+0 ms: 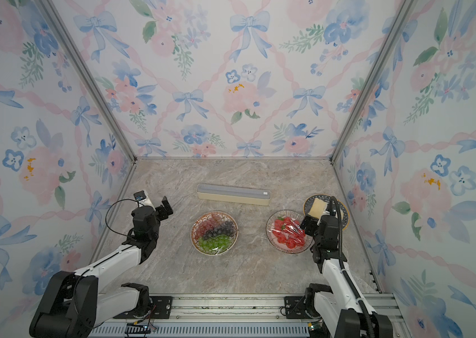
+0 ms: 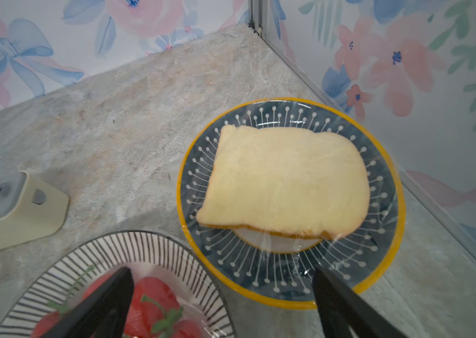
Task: Wrap the plate with plastic wrap
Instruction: Reset both arms
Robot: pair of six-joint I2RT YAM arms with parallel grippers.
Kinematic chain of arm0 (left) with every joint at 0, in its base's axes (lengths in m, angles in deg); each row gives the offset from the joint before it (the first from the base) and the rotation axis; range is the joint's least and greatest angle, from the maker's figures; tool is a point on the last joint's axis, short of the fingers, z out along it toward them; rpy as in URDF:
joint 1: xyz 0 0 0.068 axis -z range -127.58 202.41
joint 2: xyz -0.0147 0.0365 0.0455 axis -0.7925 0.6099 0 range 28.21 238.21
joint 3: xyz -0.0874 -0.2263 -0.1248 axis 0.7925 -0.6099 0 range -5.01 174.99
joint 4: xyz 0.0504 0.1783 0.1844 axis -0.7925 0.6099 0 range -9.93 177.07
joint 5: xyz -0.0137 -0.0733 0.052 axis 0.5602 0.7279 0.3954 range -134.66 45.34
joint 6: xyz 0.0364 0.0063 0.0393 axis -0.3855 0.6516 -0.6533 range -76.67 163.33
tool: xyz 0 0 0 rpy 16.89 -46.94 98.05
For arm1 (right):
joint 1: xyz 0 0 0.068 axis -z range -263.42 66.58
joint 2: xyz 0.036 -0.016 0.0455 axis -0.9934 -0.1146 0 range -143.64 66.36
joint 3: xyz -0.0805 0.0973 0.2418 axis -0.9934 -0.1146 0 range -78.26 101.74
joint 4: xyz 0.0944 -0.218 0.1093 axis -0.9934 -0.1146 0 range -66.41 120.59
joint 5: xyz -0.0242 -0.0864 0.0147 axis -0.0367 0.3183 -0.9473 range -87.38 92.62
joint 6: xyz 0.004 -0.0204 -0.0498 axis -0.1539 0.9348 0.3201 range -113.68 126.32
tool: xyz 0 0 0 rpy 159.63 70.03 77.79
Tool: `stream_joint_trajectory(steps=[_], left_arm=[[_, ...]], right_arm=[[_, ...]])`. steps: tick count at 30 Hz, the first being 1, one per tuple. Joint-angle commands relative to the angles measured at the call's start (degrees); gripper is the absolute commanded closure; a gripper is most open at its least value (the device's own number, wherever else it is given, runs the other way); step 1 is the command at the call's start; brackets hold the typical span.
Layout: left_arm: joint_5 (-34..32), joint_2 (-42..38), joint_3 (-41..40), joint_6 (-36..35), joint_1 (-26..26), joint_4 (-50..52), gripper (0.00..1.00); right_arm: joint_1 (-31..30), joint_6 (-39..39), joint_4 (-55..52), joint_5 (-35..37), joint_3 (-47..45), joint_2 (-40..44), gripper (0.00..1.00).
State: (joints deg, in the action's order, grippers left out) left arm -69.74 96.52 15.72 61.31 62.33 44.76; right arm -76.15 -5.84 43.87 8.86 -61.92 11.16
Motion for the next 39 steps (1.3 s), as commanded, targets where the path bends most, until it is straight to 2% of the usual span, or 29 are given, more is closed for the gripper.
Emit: stream_joint_trajectory(steps=[1, 5, 7, 10, 11, 14, 17, 21, 23, 29, 39], left_arm=[[-1.7, 1.5, -2.0, -5.6, -0.2, -7.6, 0.02], [-0.5, 3.4, -3.9, -9.6, -0.3, -12.8, 0.02], [1.1, 4.9, -4.6, -10.9, -0.3, -15.6, 0.02], [3.4, 7.3, -5.5, -12.4, -0.3, -19.6, 0.02], [4.0, 7.9, -5.8, -12.8, -0.3, -21.0, 0.02], [6.2, 10.3, -7.5, -14.3, -0.4, -26.9, 0.02], [10.1, 12.7, -7.5, -17.3, -0.3, -30.5, 0.02], [13.4, 19.5, -9.3, -16.1, -2.6, -39.3, 0.02], [14.4, 20.1, -10.5, -14.7, -4.0, -42.6, 0.02], [16.8, 20.5, -9.9, -14.1, -5.2, -41.9, 0.02], [15.6, 20.5, -9.9, -15.6, -3.8, -42.0, 0.02]], right_arm=[[0.3, 3.5, 20.1, -1.5, -2.4, -6.1, 0.03], [-0.3, 4.8, 37.2, -2.1, -4.6, -14.7, 0.03], [0.1, 2.5, 44.8, -4.7, -4.4, -21.1, 0.03], [-3.9, 6.1, 61.4, -5.0, -5.8, -33.5, 0.03], [-5.5, 7.3, 67.1, -3.0, -6.6, -37.2, 0.03], [-6.4, 9.0, 57.9, -3.7, -4.7, -33.1, 0.03], [-5.6, 7.4, 67.0, -3.7, -6.6, -37.0, 0.03], [-4.5, 6.1, 66.5, -4.2, -6.7, -36.6, 0.03], [-4.4, 6.0, 67.0, -3.9, -7.0, -36.7, 0.03], [-4.2, 5.8, 67.1, -3.8, -7.1, -36.8, 0.03], [-4.0, 5.5, 67.1, -3.5, -7.1, -36.8, 0.03]])
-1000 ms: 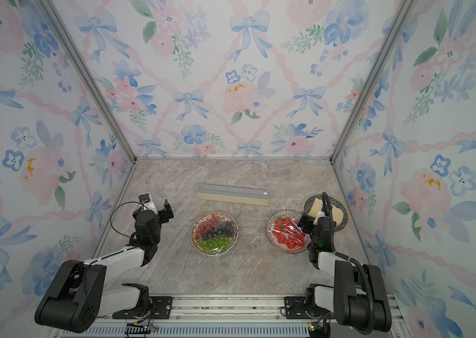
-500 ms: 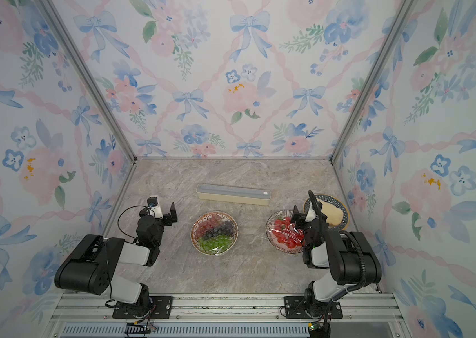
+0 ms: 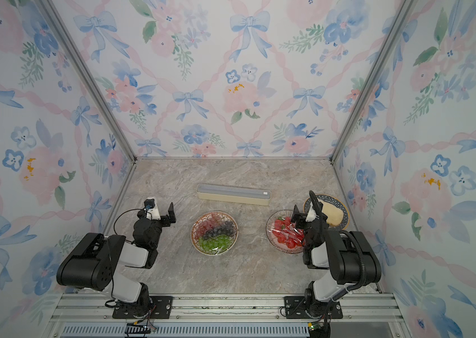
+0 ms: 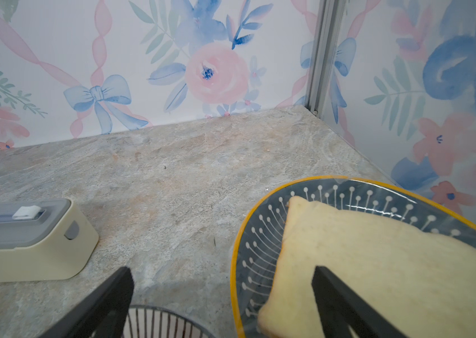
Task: Wrap the plate with plastic wrap
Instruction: Reset both arms
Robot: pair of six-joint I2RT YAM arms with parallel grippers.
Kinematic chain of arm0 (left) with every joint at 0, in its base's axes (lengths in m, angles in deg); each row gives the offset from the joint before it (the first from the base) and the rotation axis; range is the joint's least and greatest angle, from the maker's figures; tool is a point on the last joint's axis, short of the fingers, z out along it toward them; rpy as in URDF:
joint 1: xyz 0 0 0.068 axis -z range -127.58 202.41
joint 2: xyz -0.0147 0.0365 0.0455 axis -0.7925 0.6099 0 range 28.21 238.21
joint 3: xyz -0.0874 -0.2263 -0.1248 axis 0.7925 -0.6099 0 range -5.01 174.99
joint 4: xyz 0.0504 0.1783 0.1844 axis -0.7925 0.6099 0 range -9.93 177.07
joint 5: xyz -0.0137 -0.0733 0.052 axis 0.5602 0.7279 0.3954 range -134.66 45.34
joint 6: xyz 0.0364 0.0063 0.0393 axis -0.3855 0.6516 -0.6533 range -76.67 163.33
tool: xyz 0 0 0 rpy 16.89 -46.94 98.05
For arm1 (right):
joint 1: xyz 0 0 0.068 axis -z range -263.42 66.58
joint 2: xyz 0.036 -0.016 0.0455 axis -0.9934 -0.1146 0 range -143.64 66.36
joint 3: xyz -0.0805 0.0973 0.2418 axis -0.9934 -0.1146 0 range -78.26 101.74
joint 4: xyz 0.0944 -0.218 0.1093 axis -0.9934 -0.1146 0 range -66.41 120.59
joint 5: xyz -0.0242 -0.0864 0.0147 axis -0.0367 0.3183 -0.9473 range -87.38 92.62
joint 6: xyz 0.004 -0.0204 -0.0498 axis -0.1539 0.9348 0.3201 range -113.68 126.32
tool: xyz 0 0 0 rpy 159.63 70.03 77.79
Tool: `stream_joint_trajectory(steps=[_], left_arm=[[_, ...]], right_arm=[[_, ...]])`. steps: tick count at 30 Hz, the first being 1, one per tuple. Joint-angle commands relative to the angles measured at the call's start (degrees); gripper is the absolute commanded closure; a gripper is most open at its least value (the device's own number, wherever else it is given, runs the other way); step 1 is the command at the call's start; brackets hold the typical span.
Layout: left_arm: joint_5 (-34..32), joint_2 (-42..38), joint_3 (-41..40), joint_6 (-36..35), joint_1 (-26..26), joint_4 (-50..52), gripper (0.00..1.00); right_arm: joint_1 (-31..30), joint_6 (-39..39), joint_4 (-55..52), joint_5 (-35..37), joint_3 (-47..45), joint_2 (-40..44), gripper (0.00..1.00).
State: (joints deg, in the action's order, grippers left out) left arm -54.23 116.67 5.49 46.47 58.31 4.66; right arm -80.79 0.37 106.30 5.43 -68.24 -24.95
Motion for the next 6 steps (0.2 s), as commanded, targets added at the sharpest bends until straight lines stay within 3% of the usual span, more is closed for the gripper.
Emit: stream_joint_trajectory(steps=[1, 6], left_arm=[[0.1, 0.3, 0.3, -0.7, 0.3, -1.8, 0.02], [-1.1, 0.4, 0.3, -0.5, 0.3, -1.9, 0.02]], right_arm=[[0.6, -0.7, 4.7, -0.1, -0.8, -0.7, 0.03], [0.6, -0.8, 4.7, 0.1, -0.9, -0.7, 0.03]])
